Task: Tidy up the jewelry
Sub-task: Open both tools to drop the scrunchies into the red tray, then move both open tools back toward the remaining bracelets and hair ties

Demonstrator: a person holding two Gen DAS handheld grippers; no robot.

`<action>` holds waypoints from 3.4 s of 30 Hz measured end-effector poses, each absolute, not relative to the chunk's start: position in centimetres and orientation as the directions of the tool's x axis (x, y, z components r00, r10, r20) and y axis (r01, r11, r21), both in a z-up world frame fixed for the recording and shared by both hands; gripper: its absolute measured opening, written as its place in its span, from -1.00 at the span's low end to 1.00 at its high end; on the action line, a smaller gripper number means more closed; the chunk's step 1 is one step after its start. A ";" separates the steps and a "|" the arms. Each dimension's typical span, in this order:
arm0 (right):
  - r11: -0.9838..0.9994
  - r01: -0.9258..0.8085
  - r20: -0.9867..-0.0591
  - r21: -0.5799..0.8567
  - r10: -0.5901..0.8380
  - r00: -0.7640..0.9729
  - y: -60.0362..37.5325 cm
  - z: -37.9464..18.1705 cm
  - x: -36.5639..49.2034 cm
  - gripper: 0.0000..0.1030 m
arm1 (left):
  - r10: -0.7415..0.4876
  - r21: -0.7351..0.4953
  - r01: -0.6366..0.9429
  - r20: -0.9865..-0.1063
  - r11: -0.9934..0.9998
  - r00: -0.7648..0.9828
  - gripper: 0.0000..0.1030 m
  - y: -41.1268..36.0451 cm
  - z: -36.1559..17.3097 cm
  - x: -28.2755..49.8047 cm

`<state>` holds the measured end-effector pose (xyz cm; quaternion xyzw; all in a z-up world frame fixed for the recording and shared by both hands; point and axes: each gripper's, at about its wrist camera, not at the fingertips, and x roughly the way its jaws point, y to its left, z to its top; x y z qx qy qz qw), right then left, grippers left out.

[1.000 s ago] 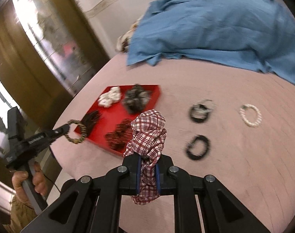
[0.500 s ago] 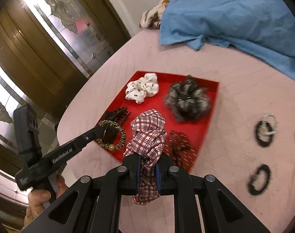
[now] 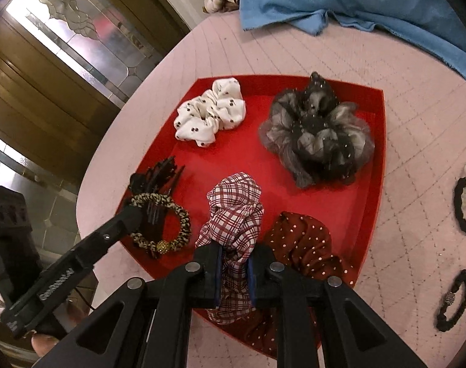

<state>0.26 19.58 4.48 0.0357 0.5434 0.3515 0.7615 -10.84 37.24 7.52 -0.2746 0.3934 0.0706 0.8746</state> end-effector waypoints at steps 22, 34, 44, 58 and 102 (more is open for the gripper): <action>0.725 -0.497 -0.732 0.476 0.640 0.233 15.6 8.4 -2.4 -0.14 | 0.073 -0.350 -0.421 -0.690 0.837 0.720 0.03 35.6 13.7 -16.6; 0.770 -0.408 -0.705 0.491 0.626 0.333 6.6 9.4 -5.9 -0.03 | 0.125 -0.212 -0.377 -0.707 0.901 0.696 0.06 29.6 15.2 -17.4; 0.843 -0.318 -0.712 0.434 0.537 0.453 0.6 9.2 -8.3 0.08 | 0.215 0.002 -0.289 -0.674 0.957 0.707 0.28 22.4 16.9 -17.6; 0.956 -0.207 -0.702 0.209 0.294 0.648 -5.3 9.9 -11.6 0.32 | 0.174 0.075 -0.171 -0.698 0.982 0.695 0.34 15.9 16.7 -17.6; 0.953 -0.081 -0.764 0.293 0.284 0.579 -16.0 4.0 -2.7 0.43 | -0.158 -0.129 0.091 -0.845 0.987 0.511 0.15 6.4 6.6 -4.0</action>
